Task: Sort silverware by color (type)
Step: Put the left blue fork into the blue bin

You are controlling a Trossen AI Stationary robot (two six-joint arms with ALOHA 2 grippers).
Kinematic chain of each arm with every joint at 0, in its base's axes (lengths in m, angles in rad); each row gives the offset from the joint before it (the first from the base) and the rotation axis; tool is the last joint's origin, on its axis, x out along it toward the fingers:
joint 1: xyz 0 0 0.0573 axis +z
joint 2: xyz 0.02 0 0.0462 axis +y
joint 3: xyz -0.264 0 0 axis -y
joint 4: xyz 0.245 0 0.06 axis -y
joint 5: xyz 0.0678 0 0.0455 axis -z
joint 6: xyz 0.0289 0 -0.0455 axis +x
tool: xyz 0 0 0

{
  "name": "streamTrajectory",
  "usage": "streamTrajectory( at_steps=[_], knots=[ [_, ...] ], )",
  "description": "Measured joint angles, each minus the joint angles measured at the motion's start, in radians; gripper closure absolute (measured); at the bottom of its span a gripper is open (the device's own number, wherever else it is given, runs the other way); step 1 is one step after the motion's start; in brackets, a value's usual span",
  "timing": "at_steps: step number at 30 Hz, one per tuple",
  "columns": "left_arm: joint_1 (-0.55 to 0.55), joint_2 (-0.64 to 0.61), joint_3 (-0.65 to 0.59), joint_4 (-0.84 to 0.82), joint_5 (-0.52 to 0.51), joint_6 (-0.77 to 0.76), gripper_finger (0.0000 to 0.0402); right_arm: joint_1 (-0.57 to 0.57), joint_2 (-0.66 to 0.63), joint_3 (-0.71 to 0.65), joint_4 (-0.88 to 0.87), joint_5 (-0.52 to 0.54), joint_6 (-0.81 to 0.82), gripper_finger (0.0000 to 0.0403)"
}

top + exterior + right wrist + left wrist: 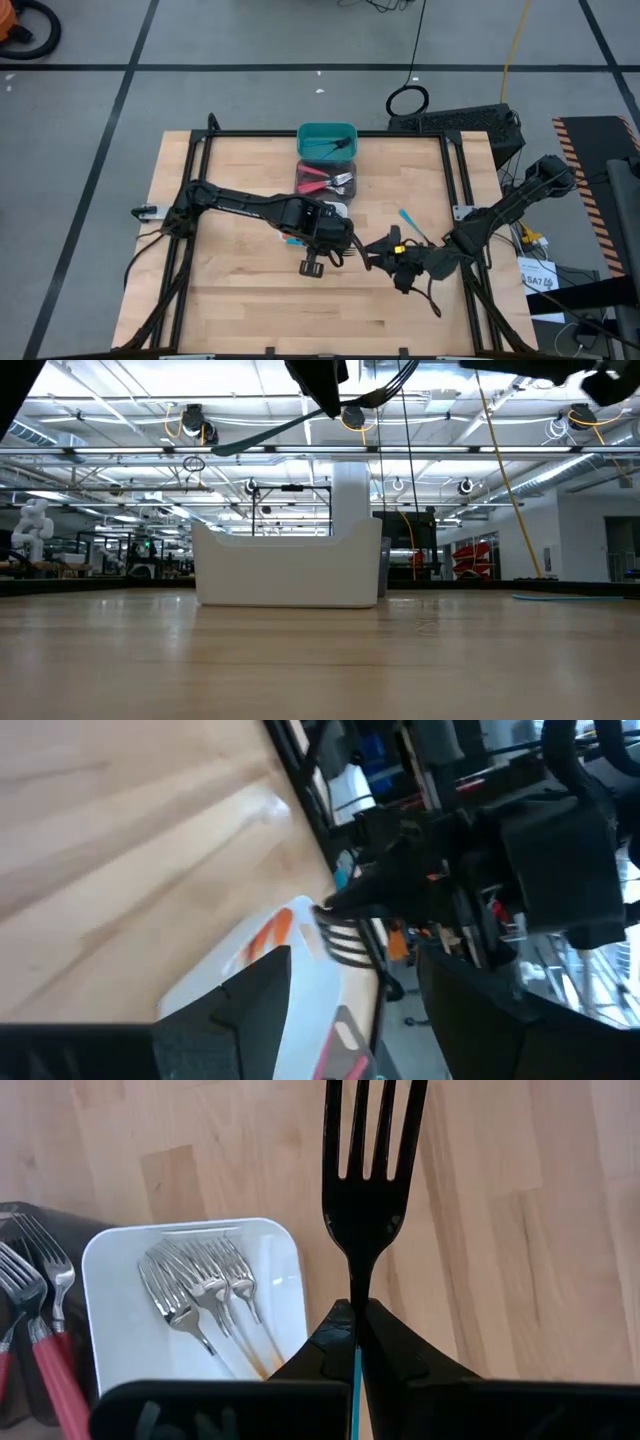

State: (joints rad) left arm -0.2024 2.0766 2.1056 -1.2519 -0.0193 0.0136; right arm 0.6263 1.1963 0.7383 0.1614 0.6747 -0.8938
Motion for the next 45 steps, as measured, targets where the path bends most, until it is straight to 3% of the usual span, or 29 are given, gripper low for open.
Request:
streamTrajectory(
  at_steps=[8, 27, 45],
  knots=[
    [0.0, 0.0, 0.0, 0.0, 0.0, 0.035, 0.0399, -0.075, 0.062, 0.0, 0.135, -0.128, -0.071, 0.0193],
    [-0.001, 0.0, 0.0, 0.0, 0.0, 0.034, 0.0399, -0.142, 0.129, 0.0, 0.198, -0.218, -0.069, 0.0194],
    [0.005, 0.0, -0.001, -0.001, 0.02, 0.036, 0.0399, -0.168, 0.128, 0.001, 0.163, -0.26, -0.069, 0.0311]
  ],
)
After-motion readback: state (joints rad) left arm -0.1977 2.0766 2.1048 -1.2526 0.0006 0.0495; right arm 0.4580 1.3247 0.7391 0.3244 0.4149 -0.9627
